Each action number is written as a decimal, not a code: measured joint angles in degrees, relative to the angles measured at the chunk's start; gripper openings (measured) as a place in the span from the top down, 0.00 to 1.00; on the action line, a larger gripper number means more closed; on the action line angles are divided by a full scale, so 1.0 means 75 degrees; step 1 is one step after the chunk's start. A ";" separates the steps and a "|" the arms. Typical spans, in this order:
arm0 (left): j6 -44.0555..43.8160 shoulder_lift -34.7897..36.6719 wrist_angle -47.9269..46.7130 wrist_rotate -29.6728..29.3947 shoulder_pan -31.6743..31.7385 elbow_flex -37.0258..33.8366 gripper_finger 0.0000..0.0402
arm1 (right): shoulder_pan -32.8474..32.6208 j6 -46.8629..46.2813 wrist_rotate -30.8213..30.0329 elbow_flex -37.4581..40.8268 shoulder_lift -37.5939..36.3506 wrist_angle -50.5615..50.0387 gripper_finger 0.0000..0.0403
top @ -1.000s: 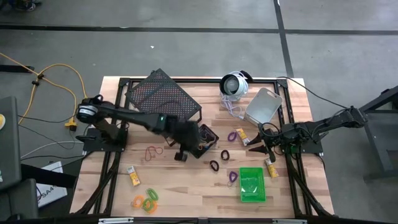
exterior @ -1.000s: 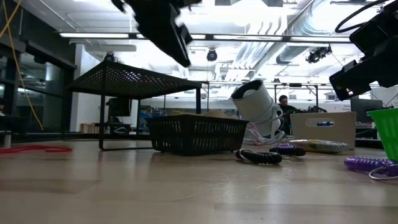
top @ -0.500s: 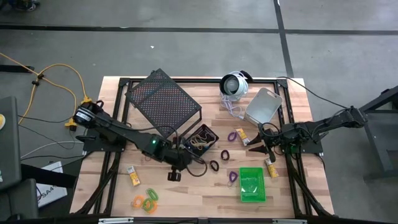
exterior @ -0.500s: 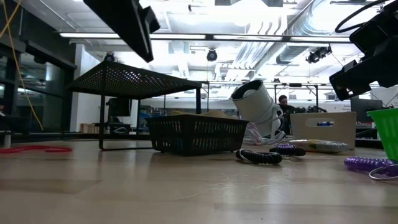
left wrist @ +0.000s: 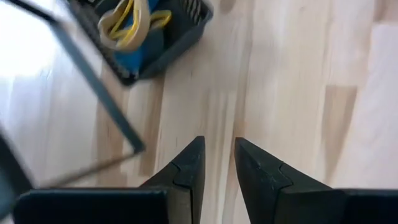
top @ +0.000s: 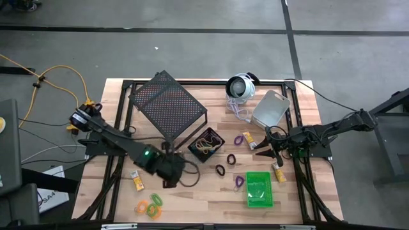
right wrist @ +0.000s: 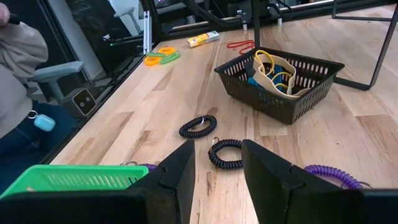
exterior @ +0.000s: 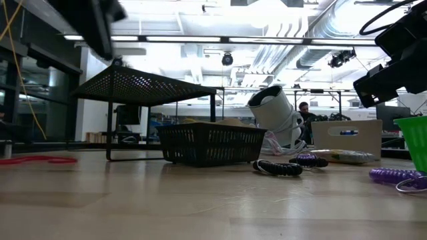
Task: Pick & Place Office Desk Supplies
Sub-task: Put the red rubber band into the black bin
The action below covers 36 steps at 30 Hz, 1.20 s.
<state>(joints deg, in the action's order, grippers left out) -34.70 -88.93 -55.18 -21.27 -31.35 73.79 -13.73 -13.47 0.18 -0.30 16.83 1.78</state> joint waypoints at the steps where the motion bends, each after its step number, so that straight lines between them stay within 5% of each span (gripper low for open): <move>1: -0.0236 0.0044 -0.0148 -0.0045 -0.0127 -0.0043 0.80 | 0.0002 0.0000 -0.0002 -0.0001 -0.0002 0.0000 0.70; 11: -0.1613 0.1385 -0.0190 -0.0206 -0.0795 -0.1610 0.80 | 0.0002 0.0000 0.0001 -0.0002 0.0001 0.0000 0.70; 20: -0.1640 0.2878 0.0849 0.0194 -0.0416 -0.3548 0.80 | 0.0002 0.0000 0.0000 -0.0002 0.0001 0.0000 0.70; 36: -0.1365 0.3407 0.1235 0.0626 0.0518 -0.4626 0.80 | 0.0002 0.0000 -0.0002 -0.0002 0.0001 -0.0003 0.70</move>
<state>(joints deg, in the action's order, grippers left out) -44.94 -63.37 -45.92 -16.58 -27.46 39.10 -13.72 -13.47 0.16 -0.32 16.84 1.76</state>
